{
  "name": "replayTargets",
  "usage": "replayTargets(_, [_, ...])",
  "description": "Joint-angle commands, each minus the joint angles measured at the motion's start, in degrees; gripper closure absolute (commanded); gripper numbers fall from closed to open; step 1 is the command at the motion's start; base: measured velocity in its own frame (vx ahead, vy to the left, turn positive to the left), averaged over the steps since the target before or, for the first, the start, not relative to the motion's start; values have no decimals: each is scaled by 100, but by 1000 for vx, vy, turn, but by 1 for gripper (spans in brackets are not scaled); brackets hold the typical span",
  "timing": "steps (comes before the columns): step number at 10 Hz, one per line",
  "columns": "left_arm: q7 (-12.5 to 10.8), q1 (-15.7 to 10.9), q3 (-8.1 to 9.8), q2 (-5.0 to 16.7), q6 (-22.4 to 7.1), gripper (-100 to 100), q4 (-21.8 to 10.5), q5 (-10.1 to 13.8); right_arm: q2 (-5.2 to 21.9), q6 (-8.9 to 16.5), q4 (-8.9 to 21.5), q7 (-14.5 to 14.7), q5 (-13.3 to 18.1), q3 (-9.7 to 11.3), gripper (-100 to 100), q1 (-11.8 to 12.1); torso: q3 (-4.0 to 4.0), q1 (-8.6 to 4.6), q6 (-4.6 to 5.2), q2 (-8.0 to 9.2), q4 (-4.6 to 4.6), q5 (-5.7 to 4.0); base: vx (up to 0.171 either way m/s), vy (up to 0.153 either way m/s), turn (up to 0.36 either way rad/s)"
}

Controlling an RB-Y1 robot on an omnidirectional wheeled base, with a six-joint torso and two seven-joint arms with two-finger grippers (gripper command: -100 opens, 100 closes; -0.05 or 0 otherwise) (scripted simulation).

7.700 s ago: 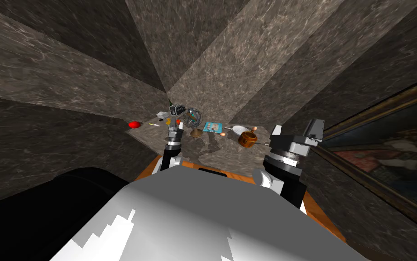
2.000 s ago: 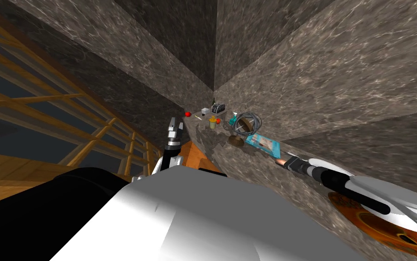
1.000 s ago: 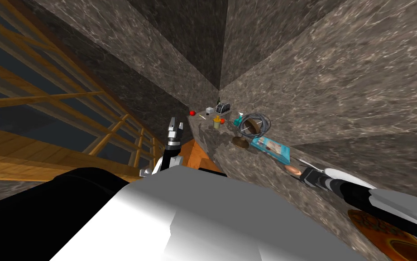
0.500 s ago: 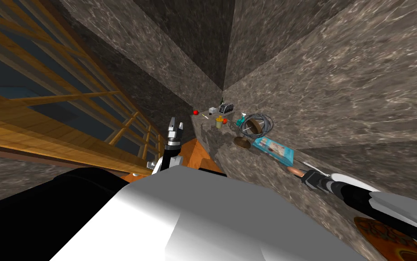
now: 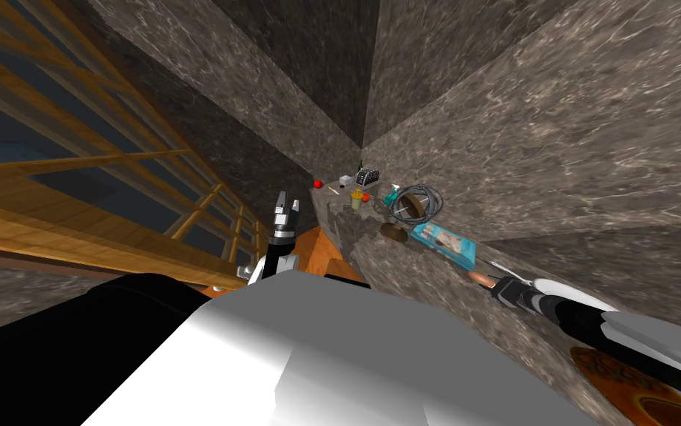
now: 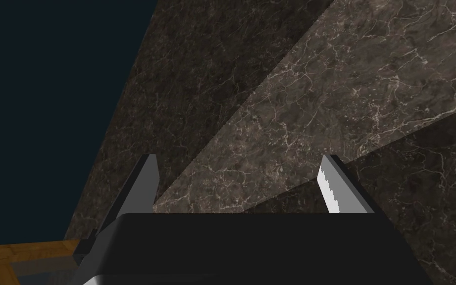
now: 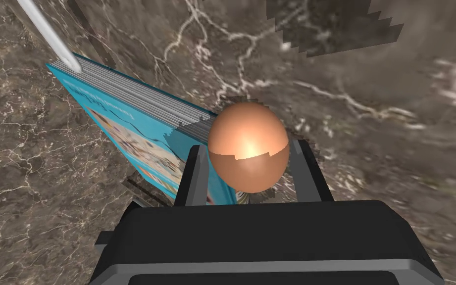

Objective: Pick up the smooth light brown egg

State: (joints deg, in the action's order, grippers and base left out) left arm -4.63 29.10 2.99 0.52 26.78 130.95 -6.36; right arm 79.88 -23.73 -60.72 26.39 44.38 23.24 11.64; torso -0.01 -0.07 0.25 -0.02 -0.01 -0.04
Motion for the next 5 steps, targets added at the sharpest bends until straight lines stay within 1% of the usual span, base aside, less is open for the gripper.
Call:
replayTargets(1, [0, 0, 0, 0, 0, 0, 0, 0, 86, -39, -136, 20, 13, -14, 100, 12, 0, 0, 0, 0, 0, 0, 74, 36, -336])
replayTargets(3, [0, 0, 0, 0, 0, 0, 0, 0, 210, -183, -296, 113, 28, -74, 100, -5, -8, 21, -6, -15, -1, 4, 86, 55, -258])
replayTargets(4, [0, 0, 0, 0, 0, 0, 0, 0, 162, -129, -249, 93, 26, -53, 100, 9, -9, 22, -9, -16, -2, 6, 30, 21, -53])
replayTargets(5, [0, -1, -1, 0, 0, 0, 0, 0, 170, -135, -264, 94, 26, -55, 0, 14, -5, 12, -18, -7, 0, 2, 4, 5, 7])
